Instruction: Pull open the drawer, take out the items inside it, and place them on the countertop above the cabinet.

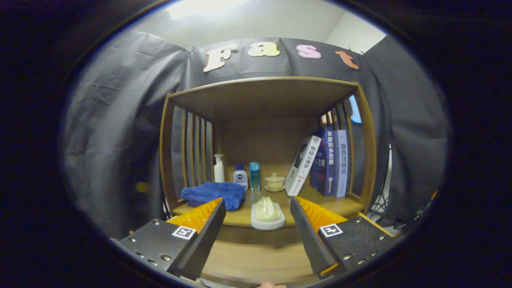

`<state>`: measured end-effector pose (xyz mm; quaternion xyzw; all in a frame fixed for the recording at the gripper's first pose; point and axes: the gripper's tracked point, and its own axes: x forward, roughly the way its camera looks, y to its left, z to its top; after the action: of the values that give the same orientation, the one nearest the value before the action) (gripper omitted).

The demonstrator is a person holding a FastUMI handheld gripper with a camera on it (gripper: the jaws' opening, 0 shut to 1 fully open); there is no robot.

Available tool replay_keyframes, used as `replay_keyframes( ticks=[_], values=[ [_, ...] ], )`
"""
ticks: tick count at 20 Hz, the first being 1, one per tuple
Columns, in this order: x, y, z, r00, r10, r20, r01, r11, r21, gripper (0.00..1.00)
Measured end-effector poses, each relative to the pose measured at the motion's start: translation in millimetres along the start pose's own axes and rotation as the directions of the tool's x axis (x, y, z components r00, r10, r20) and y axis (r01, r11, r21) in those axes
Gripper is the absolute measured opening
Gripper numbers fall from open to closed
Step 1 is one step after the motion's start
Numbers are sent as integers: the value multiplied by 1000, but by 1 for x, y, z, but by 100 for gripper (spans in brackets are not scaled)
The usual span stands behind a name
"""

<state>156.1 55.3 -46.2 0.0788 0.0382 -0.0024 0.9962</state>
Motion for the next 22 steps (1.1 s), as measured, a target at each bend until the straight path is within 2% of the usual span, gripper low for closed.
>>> replay_keyframes(
  ticks=[6,11,17,22],
  values=[
    [-62,-10,-59,991,-50,-121,52,999,9,97],
    [-72,-6,-101,976,-66,-209,72,997,20,97],
    [-75,-6,-106,974,-107,-200,100,994,-45,97],
    [-76,-7,-119,966,-125,-228,127,992,-8,97]
  ],
)
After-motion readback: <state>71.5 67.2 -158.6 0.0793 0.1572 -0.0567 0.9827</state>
